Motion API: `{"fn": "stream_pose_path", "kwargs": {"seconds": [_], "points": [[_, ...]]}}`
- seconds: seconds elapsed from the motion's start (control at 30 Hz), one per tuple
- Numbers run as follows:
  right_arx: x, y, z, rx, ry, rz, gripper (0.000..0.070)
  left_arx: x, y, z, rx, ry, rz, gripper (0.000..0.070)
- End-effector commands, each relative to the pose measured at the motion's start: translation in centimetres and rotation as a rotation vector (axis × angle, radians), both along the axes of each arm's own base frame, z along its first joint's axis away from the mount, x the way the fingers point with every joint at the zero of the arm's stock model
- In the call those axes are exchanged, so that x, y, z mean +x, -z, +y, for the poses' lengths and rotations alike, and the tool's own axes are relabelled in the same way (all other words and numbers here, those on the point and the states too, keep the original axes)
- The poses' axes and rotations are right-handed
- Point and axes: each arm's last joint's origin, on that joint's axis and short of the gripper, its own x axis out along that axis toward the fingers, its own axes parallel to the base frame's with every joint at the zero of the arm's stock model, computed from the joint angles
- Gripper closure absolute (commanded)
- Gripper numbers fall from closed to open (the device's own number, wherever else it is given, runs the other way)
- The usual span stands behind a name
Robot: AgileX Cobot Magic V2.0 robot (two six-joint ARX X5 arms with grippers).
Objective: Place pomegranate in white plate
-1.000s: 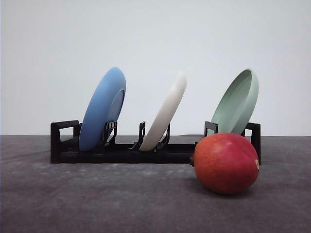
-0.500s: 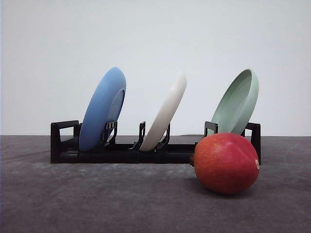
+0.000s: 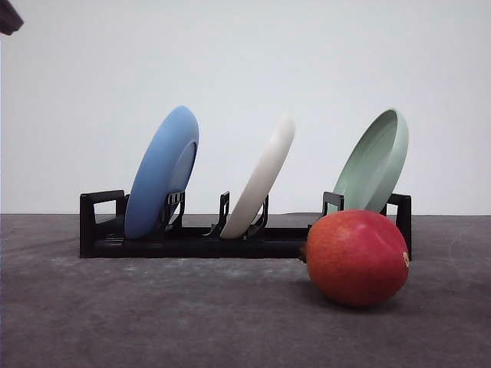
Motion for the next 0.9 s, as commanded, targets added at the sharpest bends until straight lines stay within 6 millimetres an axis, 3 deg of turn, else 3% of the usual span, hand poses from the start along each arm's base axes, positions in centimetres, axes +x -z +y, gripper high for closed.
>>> {"fn": "stream_pose_path", "kwargs": {"seconds": [0.0,0.1,0.13,0.17,0.2,0.27,0.63,0.77,0.87], "points": [[0.0,-0.2,0.1,-0.025,-0.025,-0.014,0.0682,0.0,-0.6,-0.2,0.070,0.061,-0.075,0.0688],[0.0,-0.1,0.1,-0.034,-0.029,0.002,0.0672,-0.1,-0.6,-0.2,0.062,0.061,-0.066,0.0687],[0.0,-0.1,0.1,-0.037,-0.030,0.000,0.0616,-0.1,-0.6,-0.2,0.061,0.061,-0.068,0.0670],[0.0,-0.1,0.1,-0.041,-0.032,-0.003,0.0491,-0.1,-0.7,-0.2,0.060,0.061,-0.070,0.0621],[0.0,-0.1,0.1,-0.043,-0.030,-0.004,0.0348,-0.1,-0.7,-0.2,0.058,0.064,-0.071,0.0530],[0.0,-0.1,0.1,-0.043,-0.029,-0.005,0.0185,-0.1,-0.7,-0.3,0.056,0.066,-0.069,0.0337],[0.0,-0.1,0.1,-0.018,-0.017,0.012,0.0194,0.6,-0.9,-1.7,0.033,0.164,-0.111,0.0318],[0.0,-0.1,0.1,-0.009,-0.015,0.015,0.0290,1.7,-0.8,-3.5,0.022,0.231,-0.137,0.0319],[0.0,-0.1,0.1,-0.009,-0.016,0.015,0.0301,2.8,-0.6,-5.1,0.028,0.251,-0.161,0.0318]]}}
